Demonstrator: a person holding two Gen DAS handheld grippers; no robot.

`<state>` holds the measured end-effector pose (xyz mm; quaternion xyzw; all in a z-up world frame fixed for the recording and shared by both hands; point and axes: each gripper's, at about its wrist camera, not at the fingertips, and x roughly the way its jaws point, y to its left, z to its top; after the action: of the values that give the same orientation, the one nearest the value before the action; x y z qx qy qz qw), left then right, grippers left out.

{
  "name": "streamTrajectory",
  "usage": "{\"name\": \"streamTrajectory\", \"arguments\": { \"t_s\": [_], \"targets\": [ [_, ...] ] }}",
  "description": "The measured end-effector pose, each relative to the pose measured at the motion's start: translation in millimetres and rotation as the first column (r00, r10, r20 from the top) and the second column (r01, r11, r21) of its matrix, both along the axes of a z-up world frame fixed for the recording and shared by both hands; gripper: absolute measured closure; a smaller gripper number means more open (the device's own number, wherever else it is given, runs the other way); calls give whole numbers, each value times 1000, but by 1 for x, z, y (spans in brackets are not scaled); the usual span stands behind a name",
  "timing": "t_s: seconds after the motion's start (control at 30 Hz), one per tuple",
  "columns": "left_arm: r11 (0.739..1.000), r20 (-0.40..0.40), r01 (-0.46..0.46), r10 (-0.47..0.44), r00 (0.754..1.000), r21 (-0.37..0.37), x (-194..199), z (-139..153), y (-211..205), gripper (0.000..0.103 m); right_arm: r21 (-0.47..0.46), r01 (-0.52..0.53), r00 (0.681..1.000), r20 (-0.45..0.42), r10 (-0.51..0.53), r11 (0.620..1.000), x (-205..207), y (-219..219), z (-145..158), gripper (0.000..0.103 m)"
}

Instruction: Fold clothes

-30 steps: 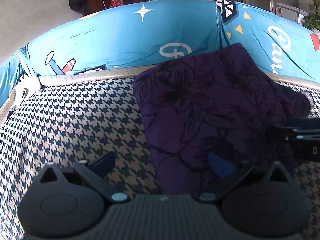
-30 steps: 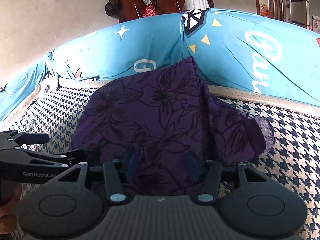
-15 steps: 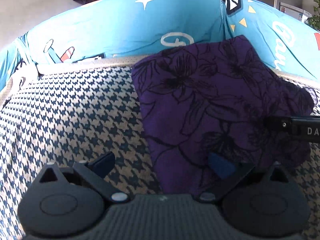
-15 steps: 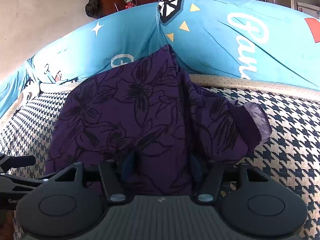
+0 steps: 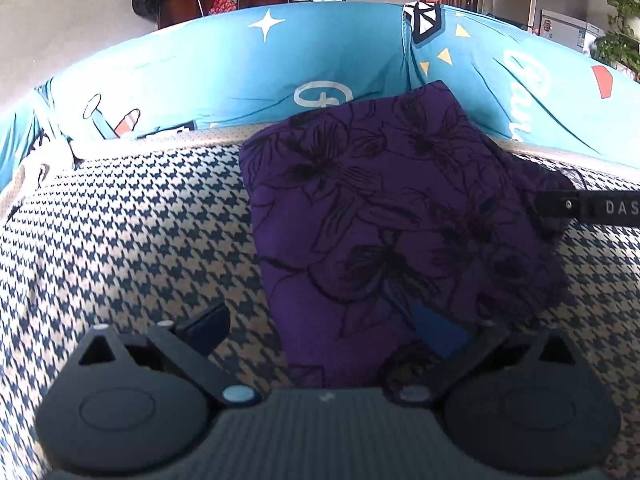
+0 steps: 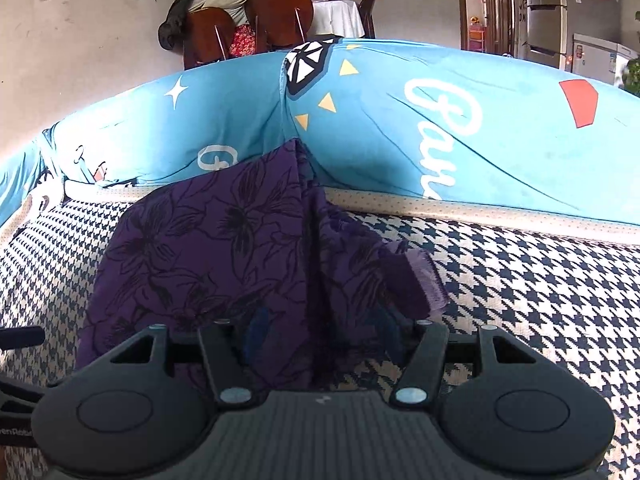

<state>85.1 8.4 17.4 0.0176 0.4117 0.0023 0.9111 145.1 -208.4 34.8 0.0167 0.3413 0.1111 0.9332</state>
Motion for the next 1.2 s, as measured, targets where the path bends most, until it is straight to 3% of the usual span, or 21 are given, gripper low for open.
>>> {"name": "streamTrajectory", "arguments": {
  "t_s": [0.23, 0.33, 0.67, 0.8, 0.93, 1.2],
  "targets": [
    [1000, -24, -18, 18, 1000, -7, 3, -9, 1, 0, 114, 26, 1000, 3, -26, 993, 8, -10, -2, 45],
    [999, -45, -34, 32, 998, -30, 6, -13, 4, 0, 113, 3, 1000, 5, -4, 994, 10, -5, -5, 45],
    [997, -109, -40, 32, 994, -63, 15, -24, 2, 0, 147, 85, 994, -79, -74, 985, 31, -13, -39, 46],
    [997, -138, -40, 30, 990, -65, 17, -29, -1, 0, 54, 68, 996, -62, -65, 996, 29, -3, -39, 47],
    [997, -139, -46, 38, 990, -56, 17, -27, -4, 0, 31, 94, 993, -71, -91, 995, 24, 1, -31, 46],
    [997, -109, -53, 46, 993, -60, 2, -19, -9, 0, 19, 67, 993, -99, -65, 998, -3, 9, -4, 25]
  ]
}}
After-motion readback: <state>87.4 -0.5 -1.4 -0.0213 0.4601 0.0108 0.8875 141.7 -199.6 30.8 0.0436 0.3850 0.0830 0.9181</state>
